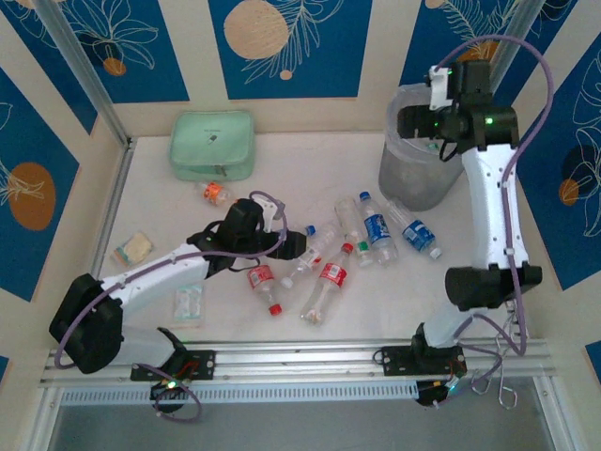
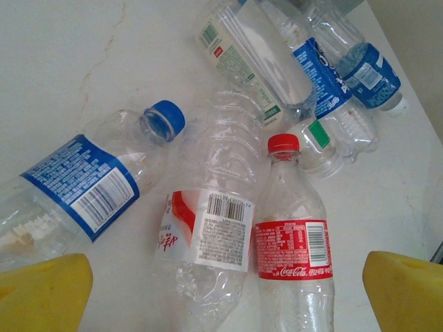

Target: Put the plastic bottles in the bin

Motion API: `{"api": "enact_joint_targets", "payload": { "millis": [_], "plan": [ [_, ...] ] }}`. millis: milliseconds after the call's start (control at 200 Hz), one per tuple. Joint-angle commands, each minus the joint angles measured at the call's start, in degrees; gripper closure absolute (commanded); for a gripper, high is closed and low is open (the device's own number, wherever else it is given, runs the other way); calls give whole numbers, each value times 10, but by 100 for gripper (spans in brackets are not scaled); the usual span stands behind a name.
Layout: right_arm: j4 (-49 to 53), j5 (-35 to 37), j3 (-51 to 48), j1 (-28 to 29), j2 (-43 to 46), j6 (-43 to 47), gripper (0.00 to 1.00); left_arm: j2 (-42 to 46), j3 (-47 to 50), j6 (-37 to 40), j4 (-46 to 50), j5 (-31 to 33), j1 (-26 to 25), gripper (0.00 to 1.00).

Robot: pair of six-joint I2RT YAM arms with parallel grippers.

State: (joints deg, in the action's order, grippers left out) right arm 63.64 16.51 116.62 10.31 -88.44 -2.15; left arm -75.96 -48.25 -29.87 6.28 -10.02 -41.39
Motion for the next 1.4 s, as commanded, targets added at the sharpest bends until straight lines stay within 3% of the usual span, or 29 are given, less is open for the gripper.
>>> {"api": "enact_joint_targets", "payload": {
  "millis": [0,100,205,460,695,941,1391],
  "plan": [
    [2,7,-63,51,48,-40,8,17,9,10,23,28,-1,0],
    [5,-35,-136,92,72,-61,8,21,14,-11,35,66,5,0],
    [-1,-76,-226,112,75,-87,17,34,33,-44,32,98,18,0],
    [-51,-108,-364,113,5,-111,21,90,76,-73,59,113,49,0],
    [-76,-113,-355,85,-93,-101,18,97,109,-86,110,104,48,0],
    [-97,-117,-326,81,-158,-101,25,109,155,-112,84,91,48,0],
    [-100,-99,-283,81,-249,-109,18,115,208,-140,41,73,39,0]
  ]
}}
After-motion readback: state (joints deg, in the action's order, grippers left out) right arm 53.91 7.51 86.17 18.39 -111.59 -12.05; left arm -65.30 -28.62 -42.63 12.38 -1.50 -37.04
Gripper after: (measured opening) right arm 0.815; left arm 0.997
